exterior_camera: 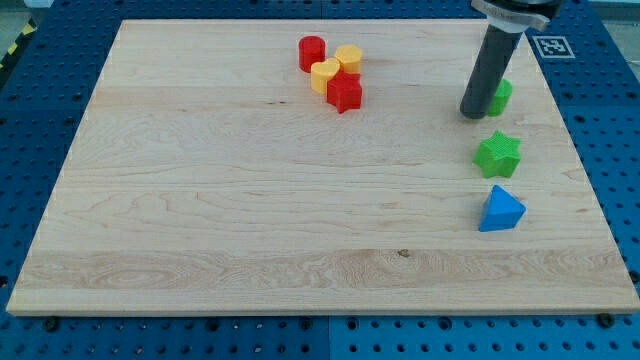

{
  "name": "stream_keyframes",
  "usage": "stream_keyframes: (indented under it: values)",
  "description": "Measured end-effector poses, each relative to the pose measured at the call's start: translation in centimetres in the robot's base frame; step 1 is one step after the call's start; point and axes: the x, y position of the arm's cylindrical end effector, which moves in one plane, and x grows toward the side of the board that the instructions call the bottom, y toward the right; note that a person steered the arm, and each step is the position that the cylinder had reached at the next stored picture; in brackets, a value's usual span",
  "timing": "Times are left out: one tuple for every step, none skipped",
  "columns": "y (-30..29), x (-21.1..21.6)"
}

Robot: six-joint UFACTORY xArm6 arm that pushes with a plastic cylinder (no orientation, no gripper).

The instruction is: Move the green circle left bottom to the blue cube

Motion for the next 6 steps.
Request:
stream_keyframes:
  values:
    - [1.0, -0.9]
    - [3.5, -0.9]
    - [4.7, -0.3]
    - [4.8, 0.0]
    - [6.7, 0.6]
    - [8.3, 0.6]
